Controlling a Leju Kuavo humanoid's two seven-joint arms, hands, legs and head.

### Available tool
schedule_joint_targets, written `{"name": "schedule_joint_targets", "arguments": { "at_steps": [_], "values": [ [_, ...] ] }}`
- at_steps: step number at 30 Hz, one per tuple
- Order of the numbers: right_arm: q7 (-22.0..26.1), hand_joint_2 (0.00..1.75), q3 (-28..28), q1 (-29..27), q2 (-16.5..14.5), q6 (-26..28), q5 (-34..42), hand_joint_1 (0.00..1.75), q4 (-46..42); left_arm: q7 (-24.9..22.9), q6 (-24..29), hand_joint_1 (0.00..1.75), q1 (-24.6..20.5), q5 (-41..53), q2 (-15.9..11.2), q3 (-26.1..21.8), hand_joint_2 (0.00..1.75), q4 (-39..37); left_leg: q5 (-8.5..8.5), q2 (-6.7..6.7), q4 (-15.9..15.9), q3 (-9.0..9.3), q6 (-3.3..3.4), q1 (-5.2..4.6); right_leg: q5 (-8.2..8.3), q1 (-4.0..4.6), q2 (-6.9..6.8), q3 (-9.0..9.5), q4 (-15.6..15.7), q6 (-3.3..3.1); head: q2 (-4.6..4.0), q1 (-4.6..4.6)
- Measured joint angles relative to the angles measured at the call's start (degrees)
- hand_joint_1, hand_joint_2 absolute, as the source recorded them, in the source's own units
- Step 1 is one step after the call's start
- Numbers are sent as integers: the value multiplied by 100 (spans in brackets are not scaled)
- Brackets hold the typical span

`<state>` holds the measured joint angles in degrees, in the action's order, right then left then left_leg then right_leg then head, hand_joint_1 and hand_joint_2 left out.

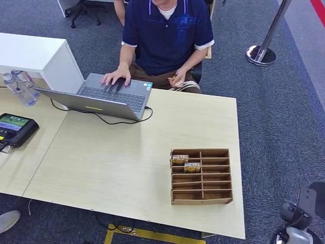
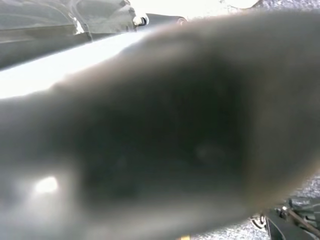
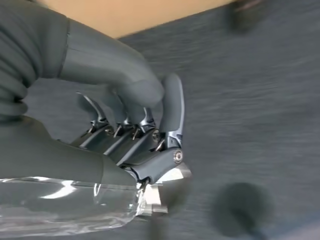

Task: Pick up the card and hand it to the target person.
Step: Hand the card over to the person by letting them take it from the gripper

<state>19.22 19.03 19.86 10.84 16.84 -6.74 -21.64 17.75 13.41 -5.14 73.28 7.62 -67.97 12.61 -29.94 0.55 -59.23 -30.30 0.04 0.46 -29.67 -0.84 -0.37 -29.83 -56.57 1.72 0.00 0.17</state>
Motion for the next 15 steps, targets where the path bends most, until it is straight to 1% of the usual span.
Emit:
{"name": "schedule_joint_targets", "arguments": {
  "at_steps": [5,7,9,10,11,13,15],
  "values": [
    [-786,175,129,-491,-84,-134,-84,111,494,28,-53,0,-2,11,1,2,0,0,0,-1,3,0,0,3,-1,2,2,1,-1,-1,0,1],
    [-1046,175,130,-635,-124,-201,-127,106,605,27,-56,0,-3,14,1,2,0,0,0,-4,3,0,0,2,0,2,4,0,-1,-1,0,0],
    [-1362,175,131,-738,-157,-322,-154,103,700,27,-56,0,-7,23,1,4,0,0,0,-9,3,3,0,2,0,1,8,1,0,-1,0,0],
    [-1538,175,131,-790,-175,-398,-169,99,746,28,-56,0,-9,30,1,5,0,0,0,-11,3,4,0,2,0,1,10,2,0,0,0,1],
    [-1687,175,131,-849,-197,-466,-184,92,788,31,-57,0,-12,37,1,5,0,0,0,-11,3,4,0,1,0,1,10,2,0,0,0,1],
    [-1868,175,131,-977,-251,-582,-197,67,849,37,-68,0,-15,52,1,7,0,0,0,-11,3,3,0,1,0,0,9,2,0,0,0,0],
    [-1985,175,143,-1099,-305,-733,-145,48,894,41,-133,0,-21,79,1,9,0,0,0,-11,3,4,0,1,0,1,11,2,0,0,0,-1]
  ]
}}
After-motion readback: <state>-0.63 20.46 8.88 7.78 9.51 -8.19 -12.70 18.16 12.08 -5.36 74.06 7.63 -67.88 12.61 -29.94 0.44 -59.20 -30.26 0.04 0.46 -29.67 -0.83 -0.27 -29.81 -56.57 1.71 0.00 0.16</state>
